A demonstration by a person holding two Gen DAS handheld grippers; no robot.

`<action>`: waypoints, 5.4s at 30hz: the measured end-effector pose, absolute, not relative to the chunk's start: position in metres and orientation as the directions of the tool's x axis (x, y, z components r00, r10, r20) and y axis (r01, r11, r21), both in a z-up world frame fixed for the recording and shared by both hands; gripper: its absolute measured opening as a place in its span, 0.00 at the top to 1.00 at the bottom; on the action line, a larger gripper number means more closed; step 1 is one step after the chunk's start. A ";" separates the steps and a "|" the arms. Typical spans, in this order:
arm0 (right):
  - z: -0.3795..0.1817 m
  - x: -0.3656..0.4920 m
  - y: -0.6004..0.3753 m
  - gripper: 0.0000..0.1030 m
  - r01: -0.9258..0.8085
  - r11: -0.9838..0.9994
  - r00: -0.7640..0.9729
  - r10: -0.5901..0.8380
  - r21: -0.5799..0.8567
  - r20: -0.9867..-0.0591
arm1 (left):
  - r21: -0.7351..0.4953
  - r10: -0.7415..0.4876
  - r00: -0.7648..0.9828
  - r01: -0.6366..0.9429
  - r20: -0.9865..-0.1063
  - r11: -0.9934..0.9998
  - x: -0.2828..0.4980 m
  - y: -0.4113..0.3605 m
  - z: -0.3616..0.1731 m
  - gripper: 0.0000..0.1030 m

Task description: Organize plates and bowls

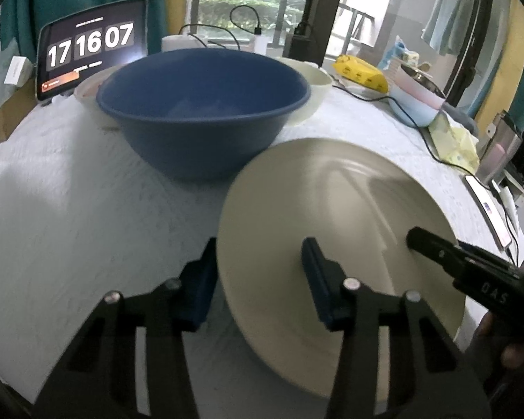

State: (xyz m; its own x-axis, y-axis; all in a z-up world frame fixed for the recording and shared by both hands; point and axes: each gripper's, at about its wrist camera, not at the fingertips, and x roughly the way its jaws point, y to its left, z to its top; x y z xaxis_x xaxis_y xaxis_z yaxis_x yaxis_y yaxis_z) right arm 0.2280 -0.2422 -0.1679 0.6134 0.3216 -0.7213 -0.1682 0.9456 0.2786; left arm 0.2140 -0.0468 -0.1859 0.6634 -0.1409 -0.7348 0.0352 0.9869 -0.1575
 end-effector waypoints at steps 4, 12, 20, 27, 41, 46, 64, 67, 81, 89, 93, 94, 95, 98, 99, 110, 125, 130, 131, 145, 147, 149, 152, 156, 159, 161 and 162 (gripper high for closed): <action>-0.168 0.229 -0.243 0.59 -0.171 0.944 0.612 0.327 0.284 -0.720 | -0.156 -0.136 0.662 0.030 -0.737 0.987 0.213 -0.044 -0.185 0.60; -0.169 0.229 -0.243 0.59 -0.176 0.942 0.611 0.332 0.285 -0.719 | -0.174 -0.144 0.661 0.020 -0.736 0.984 0.214 -0.041 -0.186 0.60; -0.168 0.229 -0.242 0.59 -0.181 0.940 0.611 0.338 0.289 -0.716 | -0.199 -0.157 0.670 0.015 -0.726 0.980 0.213 -0.041 -0.188 0.60; -0.169 0.229 -0.244 0.60 -0.178 0.941 0.612 0.334 0.288 -0.716 | -0.198 -0.156 0.668 0.013 -0.728 0.980 0.213 -0.041 -0.187 0.62; -0.160 0.213 -0.245 0.61 -0.160 0.952 0.625 0.302 0.260 -0.720 | -0.218 -0.191 0.658 0.042 -0.728 0.975 0.198 -0.040 -0.184 0.63; -0.156 0.205 -0.242 0.61 -0.160 0.955 0.634 0.294 0.250 -0.716 | -0.221 -0.195 0.667 0.047 -0.719 0.974 0.186 -0.036 -0.182 0.63; -0.148 0.180 -0.194 0.61 -0.231 0.946 0.618 0.323 0.227 -0.717 | -0.242 -0.161 0.694 -0.019 -0.702 0.970 0.145 0.009 -0.180 0.63; -0.148 0.179 -0.184 0.61 -0.248 0.943 0.610 0.331 0.223 -0.720 | -0.246 -0.151 0.697 -0.036 -0.701 0.969 0.141 0.019 -0.181 0.63; -0.147 0.183 -0.132 0.61 -0.321 0.926 0.576 0.358 0.199 -0.735 | -0.274 -0.114 0.717 -0.110 -0.687 0.956 0.126 0.070 -0.183 0.63; -0.146 0.190 -0.094 0.61 -0.369 0.909 0.550 0.380 0.191 -0.744 | -0.297 -0.090 0.728 -0.162 -0.680 0.941 0.118 0.103 -0.184 0.63; -0.145 0.195 -0.074 0.61 -0.395 0.899 0.539 0.392 0.187 -0.745 | -0.301 -0.069 0.734 -0.190 -0.675 0.934 0.117 0.121 -0.183 0.63; -0.145 0.197 -0.069 0.61 -0.400 0.897 0.537 0.394 0.187 -0.746 | -0.300 -0.064 0.735 -0.195 -0.675 0.934 0.118 0.125 -0.183 0.63; -0.145 0.199 -0.063 0.61 -0.408 0.894 0.533 0.398 0.185 -0.747 | -0.299 -0.057 0.735 -0.202 -0.676 0.932 0.118 0.129 -0.183 0.63; -0.146 0.205 -0.050 0.61 -0.421 0.888 0.521 0.402 0.183 -0.753 | -0.302 -0.049 0.732 -0.219 -0.680 0.928 0.120 0.140 -0.185 0.63; -0.146 0.206 -0.046 0.61 -0.425 0.887 0.518 0.404 0.183 -0.754 | -0.303 -0.045 0.731 -0.225 -0.681 0.926 0.121 0.144 -0.185 0.63; -0.149 0.232 -0.007 0.61 -0.465 0.865 0.484 0.428 0.190 -0.764 | -0.291 -0.003 0.722 -0.275 -0.692 0.916 0.137 0.180 -0.185 0.63; -0.160 0.256 0.019 0.61 -0.493 0.845 0.427 0.443 0.207 -0.788 | -0.271 0.030 0.698 -0.317 -0.716 0.909 0.153 0.203 -0.193 0.63; -0.166 0.261 0.019 0.59 -0.483 0.849 0.407 0.434 0.214 -0.803 | -0.238 0.050 0.710 -0.301 -0.702 0.923 0.156 0.199 -0.193 0.62; -0.167 0.261 0.019 0.59 -0.484 0.849 0.409 0.433 0.212 -0.803 | -0.235 0.053 0.709 -0.302 -0.703 0.924 0.156 0.199 -0.193 0.62; -0.158 0.254 -0.004 0.59 -0.467 0.869 0.452 0.393 0.162 -0.801 | -0.184 0.190 0.728 -0.401 -0.659 0.897 0.142 0.200 -0.170 0.57; -0.155 0.251 -0.010 0.59 -0.466 0.870 0.459 0.394 0.162 -0.796 | -0.168 0.217 0.741 -0.408 -0.636 0.897 0.140 0.195 -0.163 0.57; -0.153 0.249 -0.015 0.58 -0.467 0.867 0.459 0.404 0.173 -0.791 | -0.165 0.223 0.751 -0.404 -0.622 0.900 0.138 0.191 -0.158 0.57; -0.148 0.246 -0.022 0.57 -0.473 0.862 0.462 0.420 0.184 -0.782 | -0.160 0.214 0.760 -0.385 -0.614 0.909 0.140 0.181 -0.153 0.57; -0.142 0.239 -0.027 0.57 -0.486 0.854 0.468 0.434 0.186 -0.770 | -0.152 0.198 0.763 -0.362 -0.615 0.920 0.142 0.168 -0.149 0.56; -0.136 0.236 -0.035 0.57 -0.482 0.858 0.482 0.430 0.179 -0.764 | -0.149 0.192 0.771 -0.347 -0.607 0.926 0.142 0.158 -0.144 0.56; -0.133 0.236 -0.042 0.57 -0.473 0.862 0.490 0.428 0.181 -0.759 | -0.147 0.186 0.774 -0.338 -0.605 0.930 0.143 0.153 -0.142 0.56; -0.132 0.237 -0.047 0.57 -0.465 0.866 0.495 0.425 0.182 -0.758 | -0.146 0.181 0.776 -0.331 -0.604 0.932 0.145 0.149 -0.140 0.56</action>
State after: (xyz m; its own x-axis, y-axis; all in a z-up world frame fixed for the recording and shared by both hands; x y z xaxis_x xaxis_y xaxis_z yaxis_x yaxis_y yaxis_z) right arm 0.2367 -0.0466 -0.1320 0.4947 0.4250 -0.7580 -0.4655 0.8662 0.1819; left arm 0.1450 0.1490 -0.1404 0.7761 0.1809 -0.6042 -0.3306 0.9325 -0.1456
